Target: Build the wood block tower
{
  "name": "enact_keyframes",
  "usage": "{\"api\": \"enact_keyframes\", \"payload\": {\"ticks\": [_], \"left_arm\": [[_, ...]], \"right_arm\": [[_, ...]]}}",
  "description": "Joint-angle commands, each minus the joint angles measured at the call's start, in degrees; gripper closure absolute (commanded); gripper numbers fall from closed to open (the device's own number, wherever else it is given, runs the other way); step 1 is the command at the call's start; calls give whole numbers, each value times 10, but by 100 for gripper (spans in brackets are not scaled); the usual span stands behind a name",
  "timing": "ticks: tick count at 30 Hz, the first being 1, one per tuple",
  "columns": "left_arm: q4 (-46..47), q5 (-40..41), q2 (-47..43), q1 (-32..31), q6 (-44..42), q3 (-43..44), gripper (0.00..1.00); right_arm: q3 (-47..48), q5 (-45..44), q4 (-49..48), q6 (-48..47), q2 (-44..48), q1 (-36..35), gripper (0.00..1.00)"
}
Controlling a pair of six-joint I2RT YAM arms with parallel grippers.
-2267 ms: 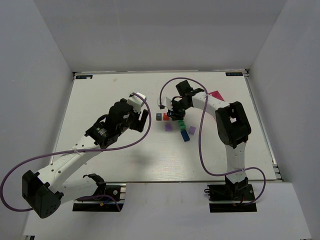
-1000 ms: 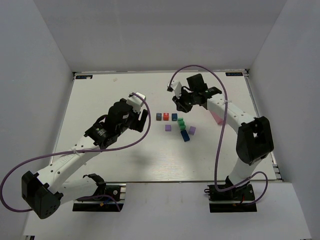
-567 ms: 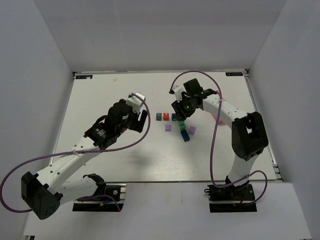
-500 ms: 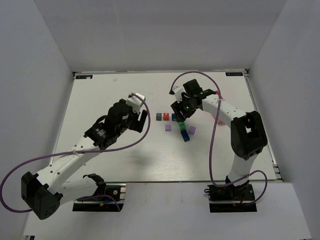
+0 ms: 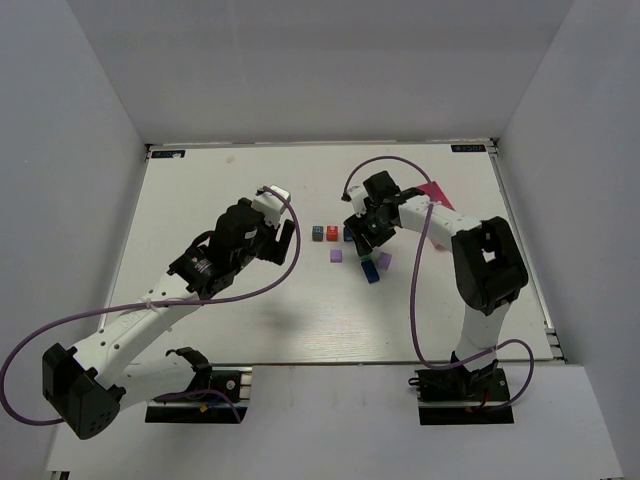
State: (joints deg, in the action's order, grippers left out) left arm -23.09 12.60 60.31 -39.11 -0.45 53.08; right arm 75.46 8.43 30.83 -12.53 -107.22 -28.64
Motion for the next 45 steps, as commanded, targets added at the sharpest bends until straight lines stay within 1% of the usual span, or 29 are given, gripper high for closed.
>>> {"api": "enact_keyframes", "payload": {"ticks": [1,10,11,14,15,18,22,30,34,35,41,42,44,45], "left_arm": [[5,3,-16,3,0,-1,15],[10,3,-16,3,0,-6,15],[10,3,-16,3,0,-6,15],[10,3,-16,3,0,-6,15],[10,3,-16,3,0,-6,15],[10,3,-16,3,0,-6,15],[10,3,-16,3,0,-6,15],[10,3,-16,3,0,-6,15],[10,3,-16,3,0,-6,15],[10,3,-16,3,0,-6,15],[10,3,-16,3,0,-6,15],[10,3,-16,3,0,-6,15],[10,3,-16,3,0,-6,15],[10,8,-16,3,0,-6,15]], "right_arm": [[0,-11,-24,16,-10,-5,37],[14,-12,-30,25,-27,-8,37],[13,-12,-28,26,-29,-9,39],[11,-14,-29,24,-30,-10,44],[10,-14,-29,24,-29,-10,49],[-1,-15,-28,25,-24,-10,58],[-14,-13,-25,20,-6,-9,67],[-50,5,-12,-6,61,-8,70],[-51,37,0,-28,89,-9,70],[-49,41,2,-42,91,-8,71],[4,73,18,-108,94,-9,74],[20,72,24,-139,89,-11,74],[42,87,34,-157,77,-12,74],[57,88,38,-186,69,-13,74]]}}
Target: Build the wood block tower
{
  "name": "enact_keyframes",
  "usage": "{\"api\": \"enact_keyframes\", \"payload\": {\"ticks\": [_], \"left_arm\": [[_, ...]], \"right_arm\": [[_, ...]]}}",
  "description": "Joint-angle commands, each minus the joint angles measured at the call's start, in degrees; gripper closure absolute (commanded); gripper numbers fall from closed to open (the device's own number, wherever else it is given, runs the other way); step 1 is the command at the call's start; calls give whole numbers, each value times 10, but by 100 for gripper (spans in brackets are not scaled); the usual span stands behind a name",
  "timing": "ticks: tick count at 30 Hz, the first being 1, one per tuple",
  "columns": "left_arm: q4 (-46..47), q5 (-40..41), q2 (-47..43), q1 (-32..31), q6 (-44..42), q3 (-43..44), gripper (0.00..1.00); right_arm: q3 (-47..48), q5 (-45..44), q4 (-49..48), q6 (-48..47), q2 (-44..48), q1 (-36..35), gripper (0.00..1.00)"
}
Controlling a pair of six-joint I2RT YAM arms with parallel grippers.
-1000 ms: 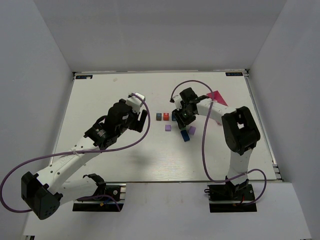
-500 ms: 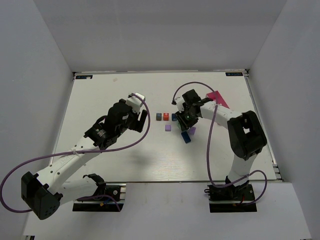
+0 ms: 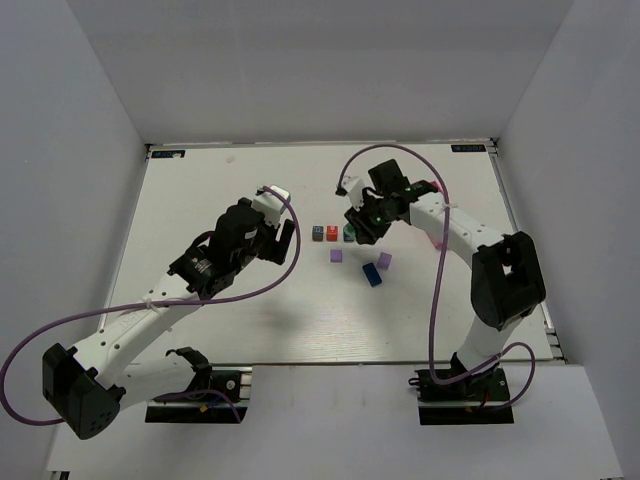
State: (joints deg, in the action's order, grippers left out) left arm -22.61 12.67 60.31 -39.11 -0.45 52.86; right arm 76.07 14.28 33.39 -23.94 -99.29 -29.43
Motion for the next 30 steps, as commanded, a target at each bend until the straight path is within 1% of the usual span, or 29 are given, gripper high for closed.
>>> {"api": "enact_keyframes", "payload": {"ticks": [1,3,7,8,11,17,22,25,30], "left_arm": [[6,8,-16,3,0,-4,15],[6,8,-16,3,0,-4,15],[6,14,-21,3,0,-4,15],[6,14,-21,3,0,-4,15],[6,14,-28,3,0,-4,14],[6,14,-28,3,0,-4,14],[6,14,-34,3,0,-4,14],[6,14,-34,3,0,-4,14],[6,14,-34,3,0,-4,14]], "right_arm": [[59,37,15,-84,-22,-7,74],[92,37,33,-107,-40,-9,74],[142,39,68,-170,-86,-16,80],[153,35,69,-174,-106,-17,80],[170,34,70,-202,-129,-21,80],[216,51,93,-265,-159,-22,80],[260,58,125,-300,-191,-23,80],[280,65,134,-334,-211,-23,81],[336,75,191,-385,-245,-24,81]]}}
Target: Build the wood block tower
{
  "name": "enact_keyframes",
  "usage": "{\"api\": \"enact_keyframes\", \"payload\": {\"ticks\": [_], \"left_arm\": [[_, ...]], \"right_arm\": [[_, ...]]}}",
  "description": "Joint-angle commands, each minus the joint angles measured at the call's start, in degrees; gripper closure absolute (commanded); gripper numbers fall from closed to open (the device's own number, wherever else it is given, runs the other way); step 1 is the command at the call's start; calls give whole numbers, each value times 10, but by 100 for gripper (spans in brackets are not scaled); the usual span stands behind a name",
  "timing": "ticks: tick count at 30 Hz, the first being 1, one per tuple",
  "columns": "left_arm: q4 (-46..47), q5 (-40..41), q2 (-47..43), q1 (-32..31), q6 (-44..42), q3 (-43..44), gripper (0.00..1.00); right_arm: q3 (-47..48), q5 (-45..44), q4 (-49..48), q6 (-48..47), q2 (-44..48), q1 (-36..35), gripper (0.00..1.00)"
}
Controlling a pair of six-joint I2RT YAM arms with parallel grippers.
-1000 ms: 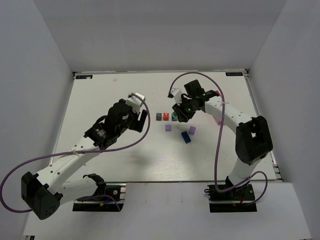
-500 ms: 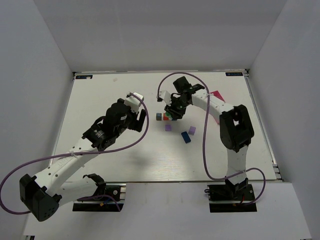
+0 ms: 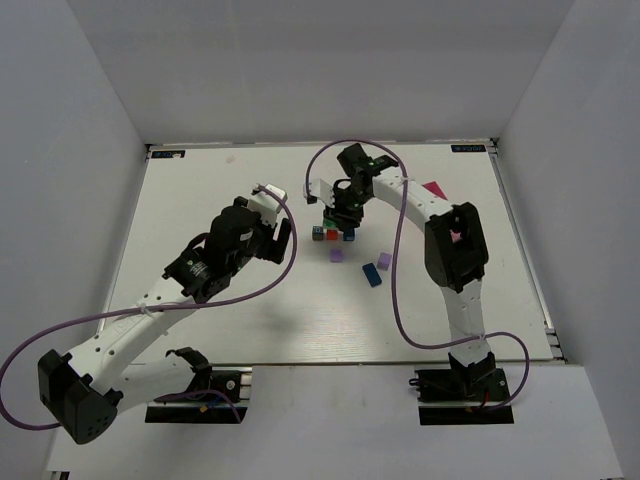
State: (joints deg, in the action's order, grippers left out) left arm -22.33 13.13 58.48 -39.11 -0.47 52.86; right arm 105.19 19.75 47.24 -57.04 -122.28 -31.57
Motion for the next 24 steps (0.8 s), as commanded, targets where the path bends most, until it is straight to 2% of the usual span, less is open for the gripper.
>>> {"api": "enact_keyframes", "payload": {"ticks": [1,11,24], "left_arm": [[3,9,-16,3,0,-4,14],[3,9,-21,3,0,-4,14],[3,9,-27,3,0,-4,14]], "right_arm": [[48,22,57,-60,-25,-2,81],[99,21,86,-88,-57,-2,81],[104,10,87,-87,-69,-8,80]]}}
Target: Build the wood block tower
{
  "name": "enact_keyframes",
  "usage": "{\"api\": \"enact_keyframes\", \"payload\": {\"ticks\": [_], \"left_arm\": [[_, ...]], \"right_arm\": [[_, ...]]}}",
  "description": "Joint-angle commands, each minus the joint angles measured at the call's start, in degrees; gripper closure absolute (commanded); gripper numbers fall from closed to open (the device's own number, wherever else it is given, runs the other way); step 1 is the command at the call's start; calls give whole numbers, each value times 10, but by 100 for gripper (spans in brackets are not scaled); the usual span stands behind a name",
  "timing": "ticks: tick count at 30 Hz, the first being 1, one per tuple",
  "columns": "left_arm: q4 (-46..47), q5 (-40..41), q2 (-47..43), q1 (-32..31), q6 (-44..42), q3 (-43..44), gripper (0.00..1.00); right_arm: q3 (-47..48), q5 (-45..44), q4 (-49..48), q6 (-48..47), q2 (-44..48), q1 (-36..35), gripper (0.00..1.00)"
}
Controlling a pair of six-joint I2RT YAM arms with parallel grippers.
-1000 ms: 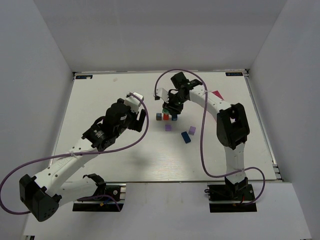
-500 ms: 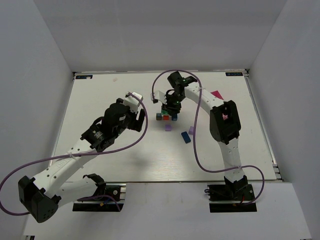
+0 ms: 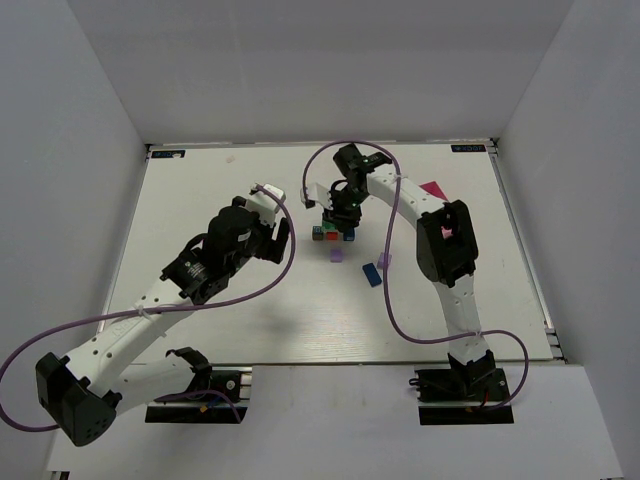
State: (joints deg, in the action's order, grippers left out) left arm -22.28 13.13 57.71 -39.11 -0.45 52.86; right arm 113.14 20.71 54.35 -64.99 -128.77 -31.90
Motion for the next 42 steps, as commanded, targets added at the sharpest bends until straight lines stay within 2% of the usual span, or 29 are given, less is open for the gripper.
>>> {"api": "enact_keyframes", "payload": {"ticks": [1,17,29,34,38,39,40,42], "left_arm": [[2,9,-19,8,0,-4,14],[2,9,-19,8,0,-4,14],[2,9,-19,8,0,-4,14],[2,9,-19,8,0,-4,14],[2,9,-19,8,0,-4,14],[2,9,-19,8,0,-4,14],[2,9,-19,8,0,-4,14],[2,9,-19,8,0,-4,14]], "right_arm": [[24,0,16,-7,-5,-4,80],[21,-14,10,-2,-10,-4,77],[16,-20,8,0,-9,-4,68],[9,-22,1,-1,-6,-4,53],[-8,-21,-18,3,7,-4,27],[-11,-20,-22,3,10,-4,16],[-15,-21,-24,5,11,-4,10],[-17,-19,-29,5,14,-4,10]]}}
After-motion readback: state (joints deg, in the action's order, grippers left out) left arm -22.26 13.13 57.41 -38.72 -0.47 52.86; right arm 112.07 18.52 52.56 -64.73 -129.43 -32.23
